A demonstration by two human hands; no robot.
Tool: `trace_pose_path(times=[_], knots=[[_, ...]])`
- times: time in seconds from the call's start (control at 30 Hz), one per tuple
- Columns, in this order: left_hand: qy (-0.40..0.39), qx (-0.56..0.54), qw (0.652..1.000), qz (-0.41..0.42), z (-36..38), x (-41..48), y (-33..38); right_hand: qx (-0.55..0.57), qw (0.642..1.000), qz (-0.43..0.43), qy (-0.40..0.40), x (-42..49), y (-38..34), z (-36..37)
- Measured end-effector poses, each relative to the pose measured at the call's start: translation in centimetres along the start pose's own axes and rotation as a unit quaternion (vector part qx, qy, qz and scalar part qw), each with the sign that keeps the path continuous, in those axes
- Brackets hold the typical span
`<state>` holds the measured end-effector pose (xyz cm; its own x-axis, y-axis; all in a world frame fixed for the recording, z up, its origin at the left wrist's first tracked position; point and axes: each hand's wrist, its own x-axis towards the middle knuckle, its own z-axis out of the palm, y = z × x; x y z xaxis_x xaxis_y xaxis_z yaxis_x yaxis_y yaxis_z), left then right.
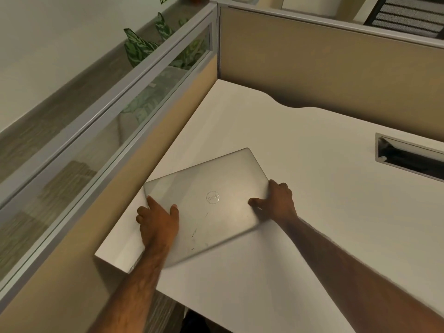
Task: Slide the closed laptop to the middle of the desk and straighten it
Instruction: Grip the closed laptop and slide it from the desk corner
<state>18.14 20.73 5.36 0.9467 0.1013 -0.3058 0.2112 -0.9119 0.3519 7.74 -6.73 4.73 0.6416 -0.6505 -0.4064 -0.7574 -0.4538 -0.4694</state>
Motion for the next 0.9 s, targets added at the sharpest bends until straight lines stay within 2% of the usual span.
trace_pose_path(times=[0.17,0.4,0.6,0.9], knots=[[0.0,-0.017,0.999,-0.04,-0.1,0.6,1.0,0.002,1.0,0.011,-0.008,1.5,-1.1,0.0],[-0.003,-0.102,0.989,-0.102,-0.5,2.5,0.7,0.014,0.998,0.067,-0.016,2.7,-2.3,-0.7],[0.011,-0.179,0.979,-0.099,0.0,2.6,0.4,0.079,0.992,0.095,-0.01,3.2,-2.1,-1.4],[0.02,-0.236,0.969,-0.069,0.9,1.6,2.2,0.144,0.983,0.111,0.015,2.5,1.1,-2.6]])
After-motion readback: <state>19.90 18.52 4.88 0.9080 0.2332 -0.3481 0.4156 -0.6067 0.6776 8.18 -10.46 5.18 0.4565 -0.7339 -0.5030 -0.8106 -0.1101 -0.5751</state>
